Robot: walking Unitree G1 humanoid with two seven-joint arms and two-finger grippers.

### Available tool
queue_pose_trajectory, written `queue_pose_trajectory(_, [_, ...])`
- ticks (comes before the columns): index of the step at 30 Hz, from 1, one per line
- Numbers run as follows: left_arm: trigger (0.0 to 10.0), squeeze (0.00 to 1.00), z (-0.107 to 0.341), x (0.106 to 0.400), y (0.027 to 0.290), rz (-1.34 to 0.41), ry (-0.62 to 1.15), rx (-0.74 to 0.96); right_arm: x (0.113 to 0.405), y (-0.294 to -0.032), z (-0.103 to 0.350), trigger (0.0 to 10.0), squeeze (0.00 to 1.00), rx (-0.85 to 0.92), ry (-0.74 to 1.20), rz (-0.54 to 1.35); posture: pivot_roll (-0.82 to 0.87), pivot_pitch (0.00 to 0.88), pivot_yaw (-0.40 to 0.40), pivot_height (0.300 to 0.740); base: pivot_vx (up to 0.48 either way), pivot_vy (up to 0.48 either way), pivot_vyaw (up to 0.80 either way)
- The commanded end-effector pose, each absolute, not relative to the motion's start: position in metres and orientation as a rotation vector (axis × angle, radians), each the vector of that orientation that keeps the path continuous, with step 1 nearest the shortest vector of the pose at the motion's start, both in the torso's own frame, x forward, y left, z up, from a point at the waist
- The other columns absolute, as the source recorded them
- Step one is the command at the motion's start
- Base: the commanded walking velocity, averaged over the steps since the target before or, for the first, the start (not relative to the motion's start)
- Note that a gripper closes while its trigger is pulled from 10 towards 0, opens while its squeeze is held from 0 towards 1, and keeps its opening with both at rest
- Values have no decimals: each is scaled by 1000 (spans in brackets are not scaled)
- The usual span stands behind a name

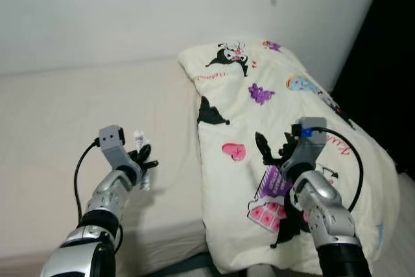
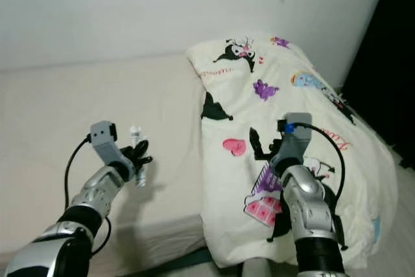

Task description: Clean up the room

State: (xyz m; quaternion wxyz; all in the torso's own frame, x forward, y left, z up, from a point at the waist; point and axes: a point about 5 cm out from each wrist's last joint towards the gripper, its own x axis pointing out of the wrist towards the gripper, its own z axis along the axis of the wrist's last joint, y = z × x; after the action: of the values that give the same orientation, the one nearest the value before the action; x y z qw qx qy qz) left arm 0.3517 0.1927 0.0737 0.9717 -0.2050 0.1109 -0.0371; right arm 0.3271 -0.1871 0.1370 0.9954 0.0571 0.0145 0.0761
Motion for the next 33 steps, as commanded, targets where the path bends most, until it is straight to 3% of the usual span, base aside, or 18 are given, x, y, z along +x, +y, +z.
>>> queue_pose_trajectory(1, [10000, 0, 56, 340, 203, -15, 293, -380, 329, -182, 135, 10000, 0, 115, 31, 170, -35, 0, 41, 634, 0, 0, 0])
queue_pose_trajectory(11, [10000, 0, 28, 317, 219, 88, 408, -303, 328, -184, 130, 10000, 0, 116, 39, 167, -30, 0, 45, 664, -288, 0, 0])
queue_pose_trajectory(12, [10000, 0, 8, 298, 226, 134, 500, -280, 326, -191, 116, 10000, 0, 116, 82, 138, -31, 0, 47, 674, -480, 0, 0])
queue_pose_trajectory(15, [10000, 0, 8, 298, 226, 134, 500, -280, 326, -191, 116, 10000, 0, 116, 82, 138, -31, 0, 47, 674, -480, 0, 0])
queue_pose_trajectory(16, [10000, 0, -6, 284, 230, 166, 556, -270, 320, -202, 99, 10000, 0, 112, 136, 100, -31, 0, 46, 684, 0, 0, 0])
queue_pose_trajectory(23, [10000, 0, -18, 271, 231, 179, 613, -257, 310, -218, 78, 10000, 0, 120, 206, 45, -31, 0, 46, 699, 0, 0, 0])
queue_pose_trajectory(27, [10000, 0, -30, 258, 227, 174, 682, -214, 285, -241, 31, 10000, 0, 122, 379, -67, -37, 0, 41, 714, -120, 0, 0])
queue_pose_trajectory(29, [10000, 0, -38, 248, 224, 179, 725, -190, 258, -251, -1, 10000, 0, 146, 494, -132, -34, 0, 39, 714, 0, 0, 0])
queue_pose_trajectory(31, [10000, 0, -40, 246, 224, 181, 734, -189, 253, -253, -5, 10000, 0, 166, 502, -140, -34, 0, 39, 714, 0, 0, 0])
queue_pose_trajectory(32, [10000, 0, -50, 233, 221, 159, 793, -147, 221, -251, -35, 10000, 0, 175, 639, -164, -34, 0, 39, 714, 0, 0, 600])
queue_pose_trajectory(33, [10000, 0, -50, 233, 221, 159, 793, -147, 221, -251, -35, 10000, 0, 175, 639, -164, -34, 0, 39, 714, 0, 0, 600])
